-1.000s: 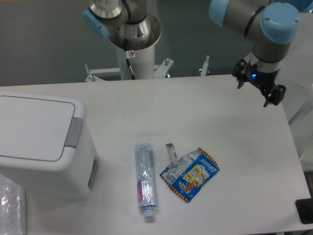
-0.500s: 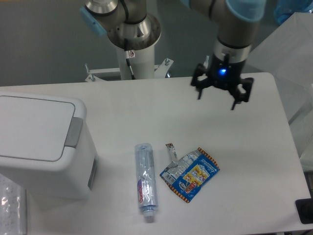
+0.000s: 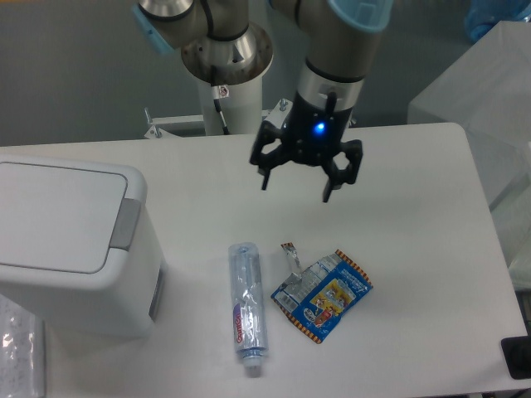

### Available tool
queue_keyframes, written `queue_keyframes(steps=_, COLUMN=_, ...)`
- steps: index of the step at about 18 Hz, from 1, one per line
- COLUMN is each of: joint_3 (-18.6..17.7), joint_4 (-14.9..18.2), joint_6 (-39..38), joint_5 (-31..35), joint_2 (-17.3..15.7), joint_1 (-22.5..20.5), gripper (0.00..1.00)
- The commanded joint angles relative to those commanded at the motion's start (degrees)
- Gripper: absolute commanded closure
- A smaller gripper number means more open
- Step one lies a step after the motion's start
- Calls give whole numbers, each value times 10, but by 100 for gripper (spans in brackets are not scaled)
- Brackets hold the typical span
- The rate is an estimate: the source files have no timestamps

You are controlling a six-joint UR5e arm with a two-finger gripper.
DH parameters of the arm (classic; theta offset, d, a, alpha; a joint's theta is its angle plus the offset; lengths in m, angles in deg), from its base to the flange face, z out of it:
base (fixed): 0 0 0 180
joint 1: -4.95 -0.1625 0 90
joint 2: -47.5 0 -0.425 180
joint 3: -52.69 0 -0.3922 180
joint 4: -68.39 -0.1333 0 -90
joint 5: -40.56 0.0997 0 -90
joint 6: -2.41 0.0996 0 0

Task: Open the trash can
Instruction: 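Move the gripper over to the lid of the white trash can, then lower the gripper onto the lid and press it to pop open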

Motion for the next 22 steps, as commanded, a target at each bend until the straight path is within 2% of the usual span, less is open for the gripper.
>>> queue_keyframes(steps=5, joint_3=26, joint_4=-1, joint_6=-83, joint_5=-39, joint_2=10, joint_1=28, gripper=0)
queue_keyframes(steps=11, joint_3=66, joint_4=-8, joint_6=-143, joint_5=-50, joint_2=55, joint_1=90, gripper=0)
queue_keyframes(steps=13, joint_3=78, joint_4=-17, joint_6=-158, joint_5=-51, joint_2=71, joint_1=98, gripper=0)
queue_keyframes(steps=16, joint_3=75, joint_4=-17, joint_6=-166, joint_5=-53, joint_2=81, joint_1=127, gripper=0)
queue_keyframes(steps=22, joint_3=69, joint_4=-14, joint_6=-166, joint_5=-57, joint_2=75, joint_1=134, gripper=0)
